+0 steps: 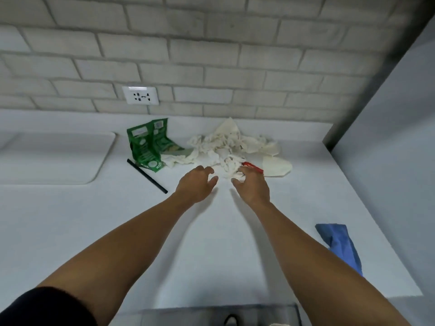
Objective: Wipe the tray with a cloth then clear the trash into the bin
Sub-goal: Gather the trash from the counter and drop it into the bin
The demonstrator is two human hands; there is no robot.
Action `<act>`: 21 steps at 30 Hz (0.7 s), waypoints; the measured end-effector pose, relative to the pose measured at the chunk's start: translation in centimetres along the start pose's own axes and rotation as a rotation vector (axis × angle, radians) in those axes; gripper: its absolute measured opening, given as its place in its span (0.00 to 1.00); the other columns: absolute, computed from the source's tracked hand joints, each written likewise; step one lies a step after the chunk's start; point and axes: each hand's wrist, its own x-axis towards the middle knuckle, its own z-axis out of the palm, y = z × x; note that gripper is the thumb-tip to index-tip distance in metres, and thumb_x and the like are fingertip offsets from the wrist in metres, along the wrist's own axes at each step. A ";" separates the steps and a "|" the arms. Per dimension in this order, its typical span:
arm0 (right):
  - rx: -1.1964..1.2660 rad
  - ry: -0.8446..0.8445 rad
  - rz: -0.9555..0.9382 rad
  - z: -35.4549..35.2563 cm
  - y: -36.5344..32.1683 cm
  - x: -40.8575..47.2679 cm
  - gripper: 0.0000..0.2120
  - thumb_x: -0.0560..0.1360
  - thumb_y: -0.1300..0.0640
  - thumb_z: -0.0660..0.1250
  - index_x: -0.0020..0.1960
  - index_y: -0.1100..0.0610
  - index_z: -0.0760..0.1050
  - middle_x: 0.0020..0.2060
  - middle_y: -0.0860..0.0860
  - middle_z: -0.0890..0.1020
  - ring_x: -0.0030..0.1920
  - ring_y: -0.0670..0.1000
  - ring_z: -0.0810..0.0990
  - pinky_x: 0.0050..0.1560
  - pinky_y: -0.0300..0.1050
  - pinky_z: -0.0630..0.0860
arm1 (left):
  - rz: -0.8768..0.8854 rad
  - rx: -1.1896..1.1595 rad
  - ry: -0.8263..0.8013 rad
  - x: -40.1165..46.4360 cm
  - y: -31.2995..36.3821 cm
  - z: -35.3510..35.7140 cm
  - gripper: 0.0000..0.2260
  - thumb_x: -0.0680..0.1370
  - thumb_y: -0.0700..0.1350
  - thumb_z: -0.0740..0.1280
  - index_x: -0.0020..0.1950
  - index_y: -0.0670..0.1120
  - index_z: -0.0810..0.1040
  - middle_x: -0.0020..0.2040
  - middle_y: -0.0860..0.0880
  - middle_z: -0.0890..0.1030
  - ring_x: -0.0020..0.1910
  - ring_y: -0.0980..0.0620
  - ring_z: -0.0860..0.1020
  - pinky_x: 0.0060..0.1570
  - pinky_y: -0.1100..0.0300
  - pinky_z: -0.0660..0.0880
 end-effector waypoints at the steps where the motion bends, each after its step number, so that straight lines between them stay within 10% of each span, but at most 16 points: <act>1: -0.013 -0.025 -0.005 0.6 0.0 0.7 0.20 0.74 0.49 0.68 0.66 0.49 0.74 0.60 0.48 0.79 0.63 0.53 0.74 0.55 0.50 0.76 | -0.034 -0.006 0.001 0.1 -0.5 0.3 0.19 0.83 0.57 0.58 0.70 0.50 0.73 0.63 0.45 0.77 0.62 0.44 0.76 0.59 0.49 0.75; 11: -0.229 -0.129 -0.096 2.8 -0.1 7.5 0.33 0.75 0.60 0.69 0.76 0.50 0.58 0.74 0.53 0.60 0.65 0.59 0.70 0.57 0.52 0.77 | -0.187 -0.015 0.051 3.8 -1.4 1.4 0.16 0.82 0.53 0.61 0.67 0.51 0.74 0.63 0.47 0.76 0.61 0.45 0.76 0.58 0.53 0.74; 21: -0.154 -0.188 -0.174 4.7 1.3 10.9 0.11 0.74 0.64 0.65 0.53 0.54 0.80 0.50 0.54 0.82 0.50 0.54 0.81 0.43 0.43 0.75 | -0.297 0.006 0.031 6.2 -2.0 2.0 0.19 0.80 0.48 0.63 0.71 0.52 0.70 0.65 0.46 0.72 0.59 0.42 0.77 0.56 0.51 0.76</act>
